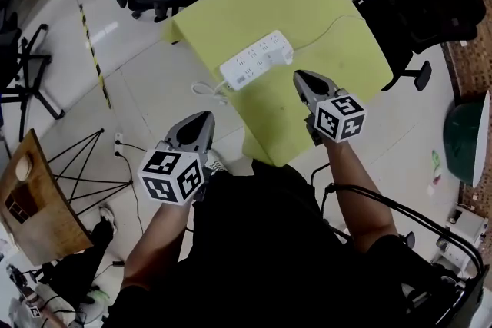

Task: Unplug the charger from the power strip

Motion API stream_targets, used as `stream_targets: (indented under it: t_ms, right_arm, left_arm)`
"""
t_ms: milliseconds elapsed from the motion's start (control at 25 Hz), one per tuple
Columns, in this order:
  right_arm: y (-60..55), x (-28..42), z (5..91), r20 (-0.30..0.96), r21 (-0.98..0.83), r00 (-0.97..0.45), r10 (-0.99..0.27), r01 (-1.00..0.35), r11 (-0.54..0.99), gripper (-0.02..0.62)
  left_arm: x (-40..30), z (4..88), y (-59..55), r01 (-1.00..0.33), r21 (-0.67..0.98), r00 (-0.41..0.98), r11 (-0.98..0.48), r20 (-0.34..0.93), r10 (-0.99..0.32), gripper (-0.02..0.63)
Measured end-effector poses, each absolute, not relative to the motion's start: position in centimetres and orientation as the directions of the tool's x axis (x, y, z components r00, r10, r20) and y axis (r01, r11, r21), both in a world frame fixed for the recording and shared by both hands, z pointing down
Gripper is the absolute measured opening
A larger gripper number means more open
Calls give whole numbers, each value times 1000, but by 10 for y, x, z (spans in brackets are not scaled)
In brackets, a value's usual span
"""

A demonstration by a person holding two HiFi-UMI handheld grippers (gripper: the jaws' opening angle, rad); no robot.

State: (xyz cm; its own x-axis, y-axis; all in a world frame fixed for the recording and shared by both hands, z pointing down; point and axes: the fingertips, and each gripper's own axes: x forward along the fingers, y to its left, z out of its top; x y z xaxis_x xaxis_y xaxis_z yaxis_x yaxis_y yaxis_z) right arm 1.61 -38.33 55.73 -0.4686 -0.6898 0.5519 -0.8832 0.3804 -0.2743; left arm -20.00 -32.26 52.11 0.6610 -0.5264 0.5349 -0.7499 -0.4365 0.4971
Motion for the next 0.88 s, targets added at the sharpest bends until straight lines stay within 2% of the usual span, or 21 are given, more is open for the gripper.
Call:
stream_targets:
  t_ms: [40,160,280,480,880]
  right_arm:
    - [-390,20,564,561,-259,-462,-687,-886,384,28]
    - [-407,24,587,592,-250,-466,-657,-882,400,160]
    - [-417,24,605,608,-266,-475,-636,-877,401,225]
    - [-437,16,626,597,-269,-488,-636,-869,415,247]
    - [-454,5,647,591,-301,-517,-619,-853,425,235]
  left_arm:
    - [-199,523,-323,-753,500,657,-428,539,-527,6]
    - [-195,528,-324,-761,501,648,-412,556,-520,6]
    - [-192,531,-323,-768,496,640,-405,571,-514,6]
    - [-191,535,-325,-783,495,622,-377,588,-518,6]
    - [-199,548,-313,-818,487,572,-306,634,-521,6]
